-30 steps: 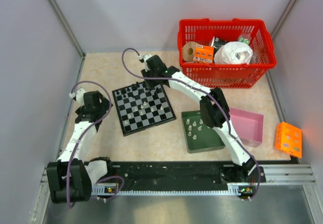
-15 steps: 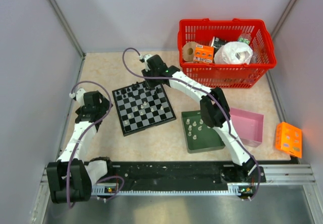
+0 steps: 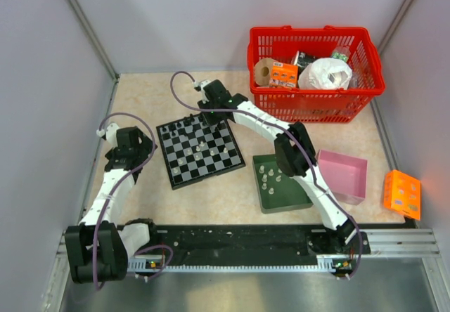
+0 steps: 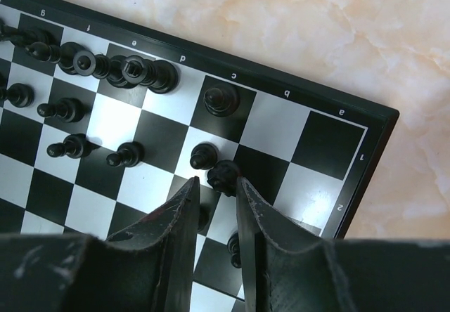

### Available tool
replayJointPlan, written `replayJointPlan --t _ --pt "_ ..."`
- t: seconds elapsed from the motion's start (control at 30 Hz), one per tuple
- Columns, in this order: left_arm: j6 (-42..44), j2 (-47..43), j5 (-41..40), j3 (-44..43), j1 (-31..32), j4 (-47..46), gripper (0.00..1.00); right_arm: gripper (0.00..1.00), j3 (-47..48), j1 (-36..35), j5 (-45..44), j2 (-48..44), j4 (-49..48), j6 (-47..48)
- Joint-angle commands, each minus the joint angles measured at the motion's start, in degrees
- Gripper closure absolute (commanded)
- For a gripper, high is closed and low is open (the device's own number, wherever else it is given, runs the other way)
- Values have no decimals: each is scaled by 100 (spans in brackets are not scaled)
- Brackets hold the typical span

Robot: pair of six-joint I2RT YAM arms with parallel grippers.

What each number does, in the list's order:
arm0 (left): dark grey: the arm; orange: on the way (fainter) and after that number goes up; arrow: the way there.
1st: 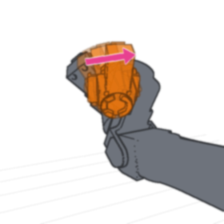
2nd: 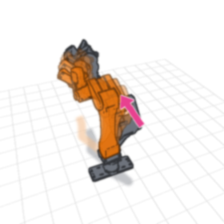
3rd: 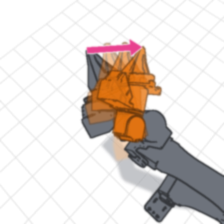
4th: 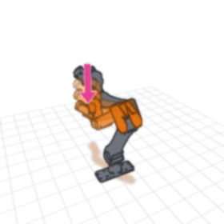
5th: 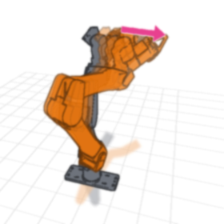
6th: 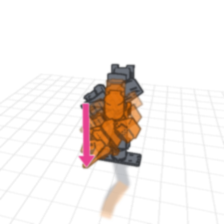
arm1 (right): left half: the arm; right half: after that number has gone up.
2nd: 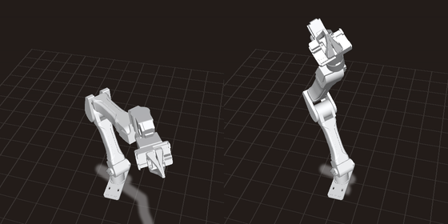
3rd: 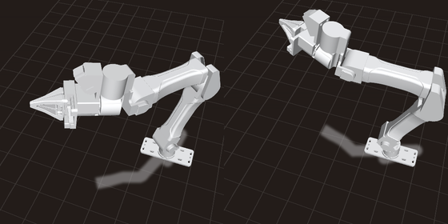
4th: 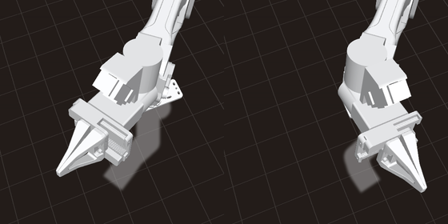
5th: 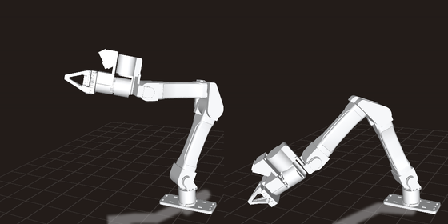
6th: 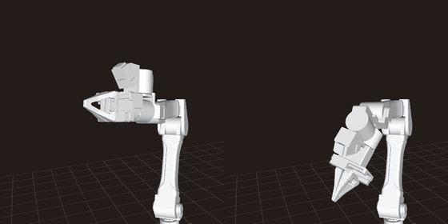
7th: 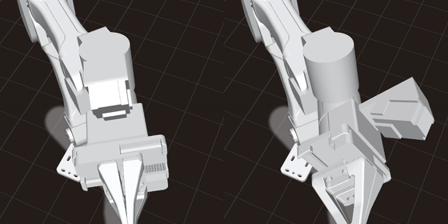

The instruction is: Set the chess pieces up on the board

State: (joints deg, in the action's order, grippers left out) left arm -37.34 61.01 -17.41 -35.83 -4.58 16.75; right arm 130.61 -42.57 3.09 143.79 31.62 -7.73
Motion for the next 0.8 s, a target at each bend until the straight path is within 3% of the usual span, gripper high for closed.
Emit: replayJointPlan --t 0.0,0.37,0.43,0.77 --pt "25 -90 -34 -213 -25 -93 3 74 264 38 -28 0 -42 -36" --pt "25 -81 -26 -187 -25 -102 3 83 448 82 -89 106 -50 17" --pt "17 -63 -34 -196 -25 -111 3 89 536 91 -116 141 -41 17" --pt "16 -2 -8 -213 -25 -128 3 90 922 152 -265 431 -77 -36"
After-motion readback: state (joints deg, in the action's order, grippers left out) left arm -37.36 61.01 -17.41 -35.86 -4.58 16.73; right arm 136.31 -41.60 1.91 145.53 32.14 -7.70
